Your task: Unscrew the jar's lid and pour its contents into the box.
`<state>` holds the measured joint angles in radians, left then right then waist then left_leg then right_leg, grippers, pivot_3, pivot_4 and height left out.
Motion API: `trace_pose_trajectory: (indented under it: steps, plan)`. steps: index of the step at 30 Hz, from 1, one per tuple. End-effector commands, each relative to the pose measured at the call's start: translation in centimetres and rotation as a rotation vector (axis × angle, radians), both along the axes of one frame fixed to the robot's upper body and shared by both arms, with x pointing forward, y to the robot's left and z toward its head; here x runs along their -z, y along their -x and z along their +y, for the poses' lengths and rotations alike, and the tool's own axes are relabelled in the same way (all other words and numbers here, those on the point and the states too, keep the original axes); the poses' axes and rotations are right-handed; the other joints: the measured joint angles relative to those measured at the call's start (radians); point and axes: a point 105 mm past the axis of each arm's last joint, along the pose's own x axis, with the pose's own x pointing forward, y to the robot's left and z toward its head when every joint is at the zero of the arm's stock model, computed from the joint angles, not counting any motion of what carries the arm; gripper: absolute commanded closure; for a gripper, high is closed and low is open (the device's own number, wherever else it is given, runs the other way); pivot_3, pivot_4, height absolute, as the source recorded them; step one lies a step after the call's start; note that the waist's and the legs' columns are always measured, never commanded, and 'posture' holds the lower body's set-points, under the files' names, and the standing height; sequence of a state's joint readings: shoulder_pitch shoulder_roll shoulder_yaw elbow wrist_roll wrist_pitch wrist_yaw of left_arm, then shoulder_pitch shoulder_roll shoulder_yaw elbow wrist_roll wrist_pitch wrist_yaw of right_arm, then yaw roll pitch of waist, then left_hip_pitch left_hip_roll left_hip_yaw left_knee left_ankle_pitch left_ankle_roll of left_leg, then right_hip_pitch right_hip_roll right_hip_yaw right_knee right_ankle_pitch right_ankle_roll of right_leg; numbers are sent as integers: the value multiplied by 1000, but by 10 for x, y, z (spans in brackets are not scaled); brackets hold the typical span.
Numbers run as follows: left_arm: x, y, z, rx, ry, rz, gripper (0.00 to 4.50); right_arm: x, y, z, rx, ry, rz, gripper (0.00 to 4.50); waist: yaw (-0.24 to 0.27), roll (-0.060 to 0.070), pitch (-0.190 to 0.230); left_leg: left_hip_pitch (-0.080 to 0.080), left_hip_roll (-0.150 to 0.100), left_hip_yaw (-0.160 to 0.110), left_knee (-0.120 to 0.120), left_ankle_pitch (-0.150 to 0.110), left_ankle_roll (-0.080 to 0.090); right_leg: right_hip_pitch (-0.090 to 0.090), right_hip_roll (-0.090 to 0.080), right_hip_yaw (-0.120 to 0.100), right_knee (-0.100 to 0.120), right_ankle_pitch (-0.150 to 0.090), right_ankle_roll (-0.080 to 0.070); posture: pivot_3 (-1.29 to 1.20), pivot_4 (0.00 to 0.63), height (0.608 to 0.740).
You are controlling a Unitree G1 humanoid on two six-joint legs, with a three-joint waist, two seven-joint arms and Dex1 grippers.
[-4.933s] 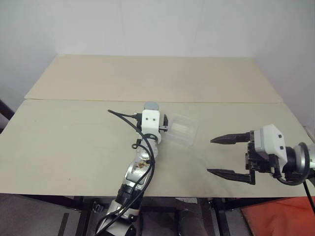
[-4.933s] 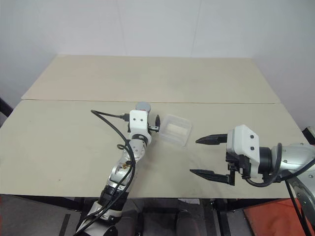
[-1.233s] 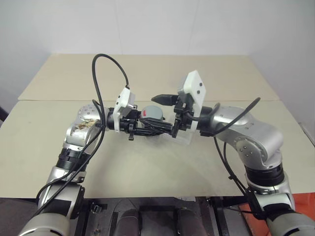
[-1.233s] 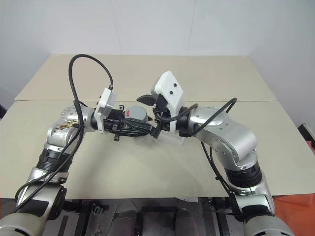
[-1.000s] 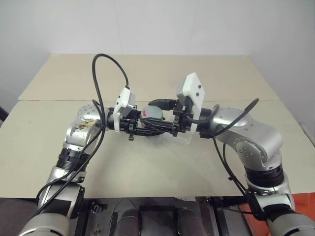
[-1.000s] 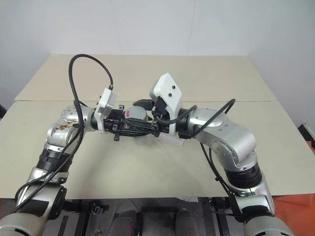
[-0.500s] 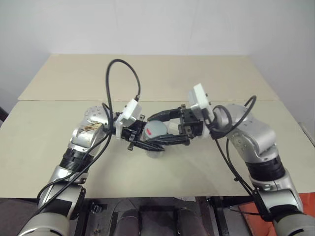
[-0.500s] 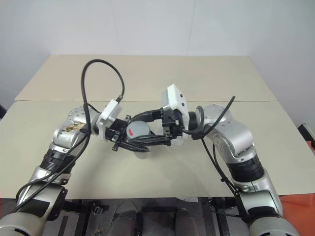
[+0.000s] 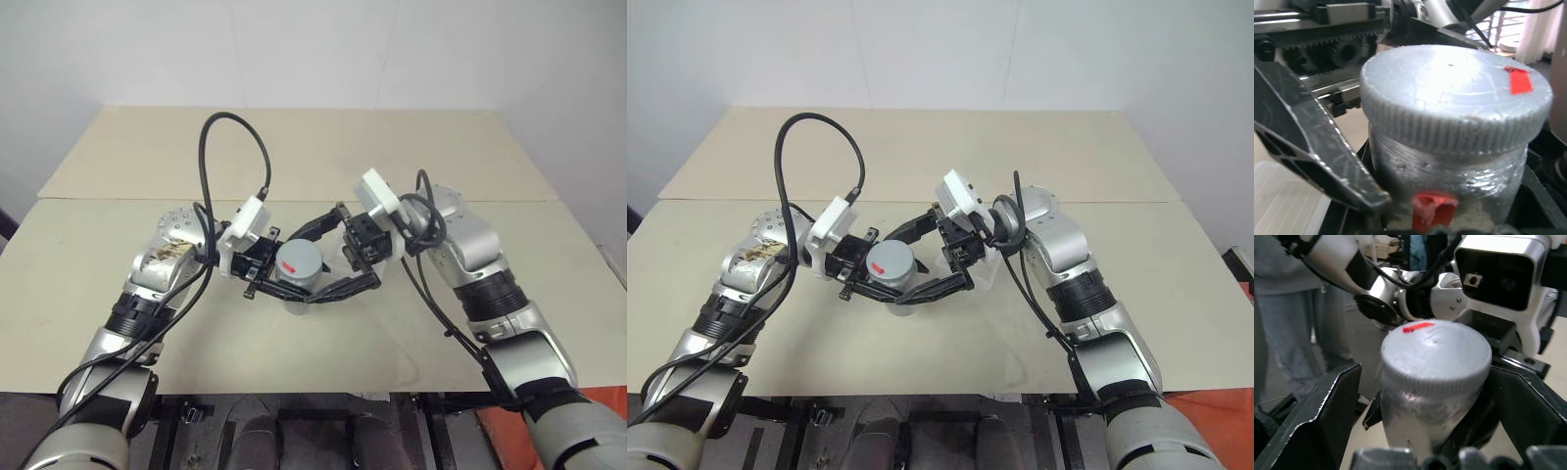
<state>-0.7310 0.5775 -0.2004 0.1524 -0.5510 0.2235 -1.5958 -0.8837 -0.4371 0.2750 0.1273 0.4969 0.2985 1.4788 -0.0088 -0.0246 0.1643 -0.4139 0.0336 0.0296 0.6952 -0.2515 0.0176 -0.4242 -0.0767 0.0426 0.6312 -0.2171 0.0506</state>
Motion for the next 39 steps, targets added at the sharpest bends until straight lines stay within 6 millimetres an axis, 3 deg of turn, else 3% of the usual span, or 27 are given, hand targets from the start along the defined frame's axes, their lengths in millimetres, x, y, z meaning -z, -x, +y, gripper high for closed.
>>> trace_pose_trajectory:
  steps: [1,7,10,16,19,25,39]
  plan:
    - [-10,-5,14,-90,41,-31,2540,-16,2,-13,145,-86,-55,82,-1,0,0,0,0,0,0,0,0,0,0,0,0,0,0,0,150,740]
    - [-10,-20,22,-247,82,-22,2540,-28,12,-26,355,-178,-69,82,-2,0,0,0,0,0,0,0,0,-1,0,0,-1,0,0,0,150,740]
    - [-8,-39,14,-389,92,-28,2540,-41,13,-24,516,-267,-23,82,-2,0,0,0,0,-1,0,0,0,0,0,0,-1,0,0,0,150,740]
    - [-12,-39,2,-375,121,-12,2540,-45,23,-4,621,-273,-61,82,-4,0,0,0,0,-1,-1,0,0,-1,0,0,-1,0,0,0,150,740]
    - [-14,-39,-1,-359,125,-18,2540,-48,13,5,679,-303,-44,82,-6,0,0,0,0,0,0,0,0,-1,0,0,-2,0,0,0,150,740]
    - [-18,-36,-7,-323,137,-20,2540,-36,-4,15,755,-269,-33,82,-3,0,0,-1,-1,0,-1,0,0,0,0,0,-1,0,0,0,150,740]
    - [-20,-31,0,-301,127,-31,2540,-38,-24,-5,840,-260,-35,82,-5,0,0,-1,-1,-1,-1,0,0,-1,0,0,-2,0,0,0,150,740]
